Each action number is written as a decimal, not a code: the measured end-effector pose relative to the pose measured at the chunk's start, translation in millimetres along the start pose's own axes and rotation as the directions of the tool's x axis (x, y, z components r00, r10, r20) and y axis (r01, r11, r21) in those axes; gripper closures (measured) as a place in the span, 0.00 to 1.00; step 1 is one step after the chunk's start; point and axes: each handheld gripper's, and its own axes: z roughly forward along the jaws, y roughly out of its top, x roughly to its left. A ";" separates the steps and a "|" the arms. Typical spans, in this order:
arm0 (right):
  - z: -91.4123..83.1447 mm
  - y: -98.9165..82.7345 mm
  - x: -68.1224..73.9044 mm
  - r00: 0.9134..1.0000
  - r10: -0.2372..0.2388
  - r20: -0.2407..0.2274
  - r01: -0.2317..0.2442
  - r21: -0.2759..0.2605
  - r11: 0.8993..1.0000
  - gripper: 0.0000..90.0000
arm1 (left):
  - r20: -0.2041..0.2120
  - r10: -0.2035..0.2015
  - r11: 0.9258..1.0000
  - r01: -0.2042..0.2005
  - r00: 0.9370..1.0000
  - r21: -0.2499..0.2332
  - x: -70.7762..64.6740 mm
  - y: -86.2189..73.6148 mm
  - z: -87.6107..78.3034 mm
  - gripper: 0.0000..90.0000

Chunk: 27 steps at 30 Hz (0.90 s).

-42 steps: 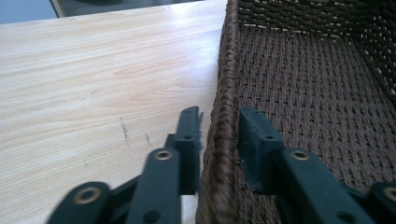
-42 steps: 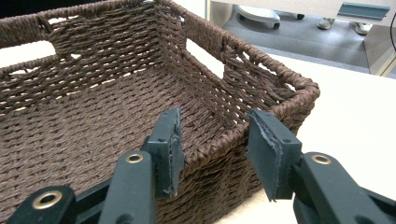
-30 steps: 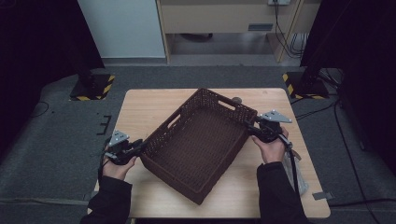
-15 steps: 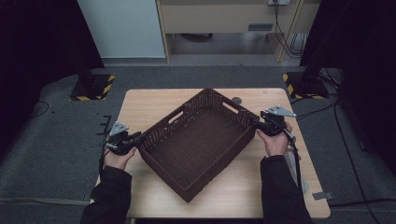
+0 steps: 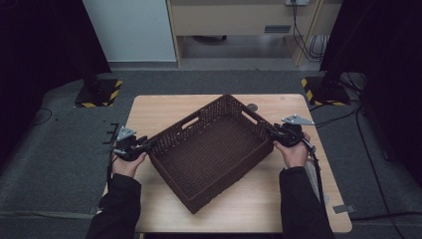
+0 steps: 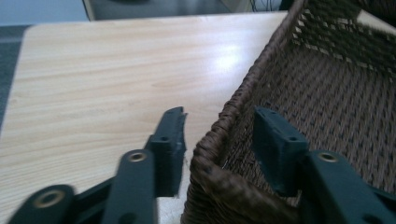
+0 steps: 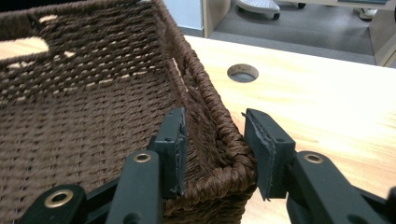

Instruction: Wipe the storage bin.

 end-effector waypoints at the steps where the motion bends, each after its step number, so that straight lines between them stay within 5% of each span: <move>1: -2.5 -0.8 1.3 1.000 -0.008 0.003 0.008 0.005 1.000 0.66 | -0.006 -0.002 1.000 0.002 1.000 -0.013 -0.1 0.5 -2.5 0.55; 11: -35.8 -17.6 14.5 0.999 0.017 -0.041 -0.017 0.013 1.000 0.64 | 0.006 -0.025 0.997 0.025 1.000 -0.077 -8.4 2.1 -24.0 0.49; 25: -67.0 -34.3 35.7 0.997 0.029 -0.065 -0.029 0.006 1.000 0.62 | 0.024 -0.001 1.000 0.001 1.000 -0.020 -36.3 -14.9 -28.7 0.47; 27: -67.2 -32.7 34.6 0.997 0.015 -0.071 -0.015 0.007 1.000 0.62 | 0.001 0.012 1.000 -0.012 1.000 -0.014 -37.7 -17.4 -25.8 0.46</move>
